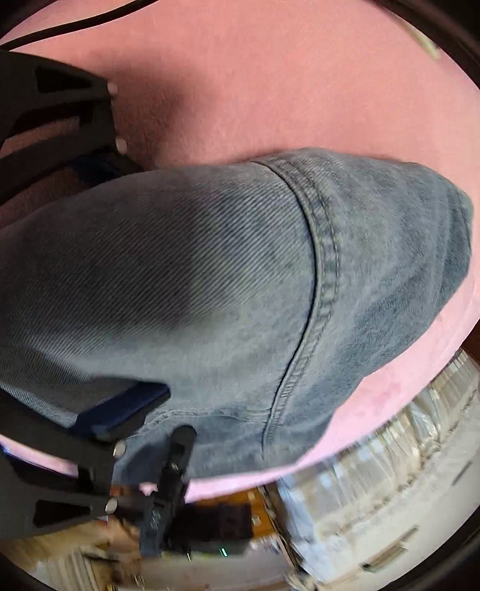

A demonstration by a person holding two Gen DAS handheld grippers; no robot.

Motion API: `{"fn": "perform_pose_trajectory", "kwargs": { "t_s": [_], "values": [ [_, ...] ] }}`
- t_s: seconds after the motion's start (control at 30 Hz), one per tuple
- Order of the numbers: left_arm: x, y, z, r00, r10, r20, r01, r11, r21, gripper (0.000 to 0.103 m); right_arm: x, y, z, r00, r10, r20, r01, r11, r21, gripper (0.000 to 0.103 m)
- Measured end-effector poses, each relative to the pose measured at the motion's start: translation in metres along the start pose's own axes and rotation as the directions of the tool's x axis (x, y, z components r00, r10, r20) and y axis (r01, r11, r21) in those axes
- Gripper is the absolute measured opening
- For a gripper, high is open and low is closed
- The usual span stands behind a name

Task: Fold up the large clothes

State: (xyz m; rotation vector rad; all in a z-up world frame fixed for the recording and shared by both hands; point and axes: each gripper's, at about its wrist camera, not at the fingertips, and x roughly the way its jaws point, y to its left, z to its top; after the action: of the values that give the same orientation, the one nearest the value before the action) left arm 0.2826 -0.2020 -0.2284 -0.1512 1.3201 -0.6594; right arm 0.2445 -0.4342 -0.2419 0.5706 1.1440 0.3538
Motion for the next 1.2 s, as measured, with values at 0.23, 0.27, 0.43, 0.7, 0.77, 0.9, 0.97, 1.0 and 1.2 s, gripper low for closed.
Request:
{"fn": "perform_pose_trajectory", "kwargs": {
  "t_s": [0.23, 0.27, 0.43, 0.7, 0.77, 0.9, 0.97, 1.0, 1.2],
  "values": [
    [-0.040, -0.046, -0.015, 0.993, 0.103, 0.058, -0.110, 0.985, 0.136, 0.051, -0.035, 0.048, -0.015, 0.994, -0.048, 0.100, 0.053, 0.997, -0.051, 0.021],
    [-0.051, -0.053, -0.023, 0.992, 0.110, 0.066, -0.119, 0.980, 0.158, 0.050, -0.041, 0.063, -0.022, 0.993, -0.055, 0.108, 0.062, 0.996, -0.066, 0.021],
    [-0.114, -0.045, -0.062, 0.994, 0.101, 0.043, -0.107, 0.982, 0.157, 0.050, -0.057, 0.119, -0.059, 0.996, -0.037, 0.082, 0.045, 0.994, -0.099, 0.020],
    [-0.253, 0.016, -0.089, 0.982, 0.171, 0.080, -0.177, 0.980, 0.086, 0.049, -0.036, 0.249, -0.072, 0.995, 0.095, 0.015, -0.090, 0.972, -0.219, 0.020],
    [-0.295, 0.040, -0.079, 0.975, 0.196, 0.109, -0.205, 0.976, 0.076, 0.049, -0.026, 0.288, -0.054, 0.992, 0.127, 0.010, -0.120, 0.959, -0.258, 0.020],
    [-0.367, 0.085, -0.020, 0.961, 0.234, 0.147, -0.249, 0.965, 0.089, 0.049, -0.005, 0.365, 0.008, 0.982, 0.185, 0.034, -0.164, 0.931, -0.325, 0.020],
    [-0.392, 0.110, 0.013, 0.957, 0.243, 0.157, -0.260, 0.960, 0.100, 0.050, 0.012, 0.402, 0.050, 0.977, 0.208, 0.048, -0.179, 0.922, -0.343, 0.020],
    [-0.408, 0.129, 0.037, 0.951, 0.250, 0.180, -0.270, 0.958, 0.098, 0.050, 0.022, 0.417, 0.070, 0.974, 0.221, 0.057, -0.187, 0.918, -0.349, 0.020],
    [-0.434, 0.227, 0.141, 0.925, 0.299, 0.236, -0.327, 0.941, 0.091, 0.052, 0.091, 0.469, 0.160, 0.961, 0.246, 0.126, -0.186, 0.912, -0.366, 0.020]
  ]
}}
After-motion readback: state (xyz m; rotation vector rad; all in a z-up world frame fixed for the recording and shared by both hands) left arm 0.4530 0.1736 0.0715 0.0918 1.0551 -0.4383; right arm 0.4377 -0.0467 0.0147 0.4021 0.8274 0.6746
